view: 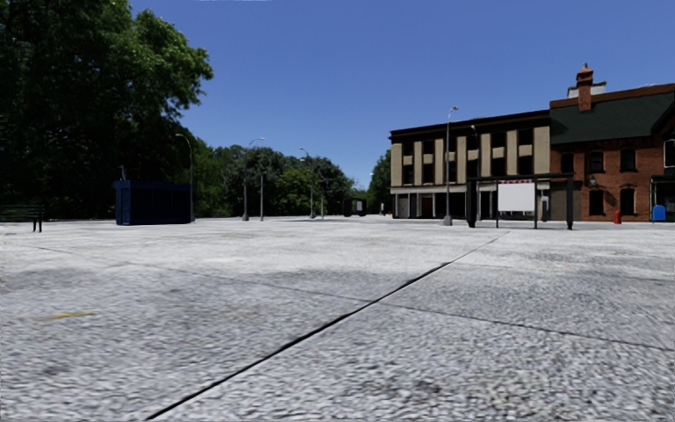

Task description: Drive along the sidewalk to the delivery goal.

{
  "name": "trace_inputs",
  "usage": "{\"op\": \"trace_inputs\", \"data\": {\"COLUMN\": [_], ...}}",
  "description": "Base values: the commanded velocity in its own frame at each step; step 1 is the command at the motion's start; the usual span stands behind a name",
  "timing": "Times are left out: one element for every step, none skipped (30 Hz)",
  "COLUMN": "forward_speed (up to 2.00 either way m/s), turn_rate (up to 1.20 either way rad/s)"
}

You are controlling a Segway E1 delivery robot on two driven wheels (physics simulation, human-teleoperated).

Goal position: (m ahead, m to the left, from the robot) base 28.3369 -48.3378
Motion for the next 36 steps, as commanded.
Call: {"op": "trace_inputs", "data": {"forward_speed": [2.0, 2.0, 2.0, 2.0, 2.0, 2.0, 2.0, 2.0, 2.0, 2.0, 2.0, 2.0, 2.0, 2.0, 2.0, 2.0, 2.0, 2.0, 2.0, 2.0, 2.0, 2.0, 2.0, 2.0, 2.0, 2.0, 2.0, 2.0, 2.0, 2.0, 2.0, 2.0, 2.0, 2.0, 2.0, 2.0], "turn_rate": [0.39, 0.39, 0.39, 0.39, 0.33, 0.23, 0.17, 0.17, 0.11, 0.04, 0.04, 0.0, 0.0, 0.0, 0.0, 0.0, 0.0, 0.0, 0.0, 0.0, 0.0, 0.0, 0.0, 0.0, 0.0, 0.0, 0.0, 0.0, 0.0, 0.0, 0.02, 0.1, 0.1, 0.13, 0.15, 0.15]}}
